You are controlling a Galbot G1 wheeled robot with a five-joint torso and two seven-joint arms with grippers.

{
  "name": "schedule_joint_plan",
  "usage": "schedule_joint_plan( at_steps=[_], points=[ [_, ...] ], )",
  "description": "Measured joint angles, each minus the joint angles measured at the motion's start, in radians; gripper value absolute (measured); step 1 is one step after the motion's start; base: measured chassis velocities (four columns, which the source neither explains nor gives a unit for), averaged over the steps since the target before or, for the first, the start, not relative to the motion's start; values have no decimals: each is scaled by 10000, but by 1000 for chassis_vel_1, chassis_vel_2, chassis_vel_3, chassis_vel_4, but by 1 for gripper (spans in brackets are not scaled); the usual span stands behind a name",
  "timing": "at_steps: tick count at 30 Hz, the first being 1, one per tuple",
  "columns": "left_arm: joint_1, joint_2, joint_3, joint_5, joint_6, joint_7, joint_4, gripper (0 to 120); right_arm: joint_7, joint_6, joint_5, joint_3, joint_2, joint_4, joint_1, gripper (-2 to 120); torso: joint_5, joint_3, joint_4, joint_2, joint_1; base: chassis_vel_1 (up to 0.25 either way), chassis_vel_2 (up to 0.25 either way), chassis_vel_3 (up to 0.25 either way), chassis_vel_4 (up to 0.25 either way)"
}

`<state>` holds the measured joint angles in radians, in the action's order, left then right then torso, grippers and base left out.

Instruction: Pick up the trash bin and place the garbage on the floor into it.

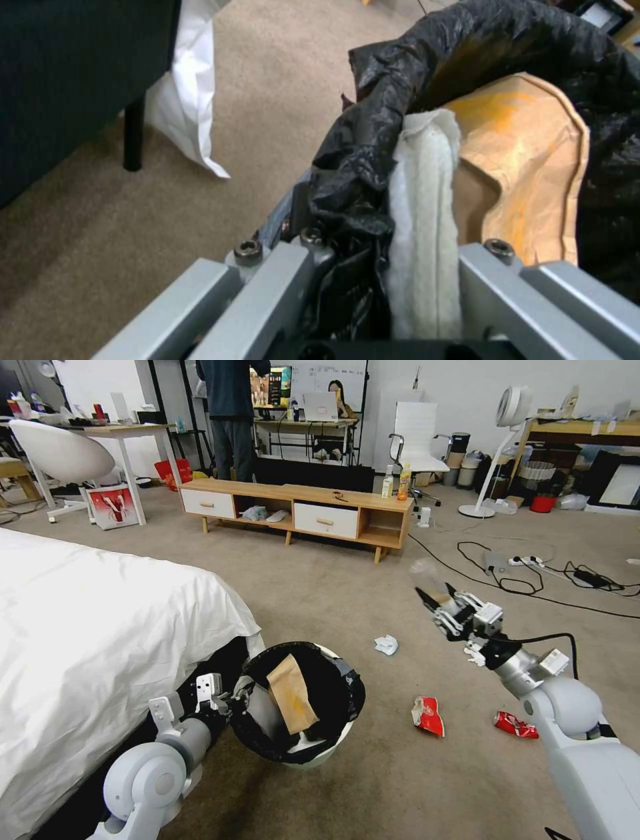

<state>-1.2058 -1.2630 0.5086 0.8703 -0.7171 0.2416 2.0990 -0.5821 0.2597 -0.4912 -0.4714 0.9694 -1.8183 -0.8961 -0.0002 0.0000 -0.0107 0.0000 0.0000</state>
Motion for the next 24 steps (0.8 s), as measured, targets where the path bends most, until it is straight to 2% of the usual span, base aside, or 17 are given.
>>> schedule_joint_plan(
  at_steps=[9,20,24],
  points=[
    [119,80,-310,12,-1,-15,-236,7,-76,-233,-406,981,-559,-1103,-255,30,1,0,-4,0,0,0,0,0,0],
    [371,117,-921,41,48,-347,-729,7,-96,-272,-382,2922,-751,-1165,-319,30,1,0,-4,0,0,0,0,0,0],
    [388,32,-982,60,39,-457,-771,7,-91,-272,-320,3461,-664,-1076,-320,30,2,0,-2,0,0,0,0,0,0]
  ],
)
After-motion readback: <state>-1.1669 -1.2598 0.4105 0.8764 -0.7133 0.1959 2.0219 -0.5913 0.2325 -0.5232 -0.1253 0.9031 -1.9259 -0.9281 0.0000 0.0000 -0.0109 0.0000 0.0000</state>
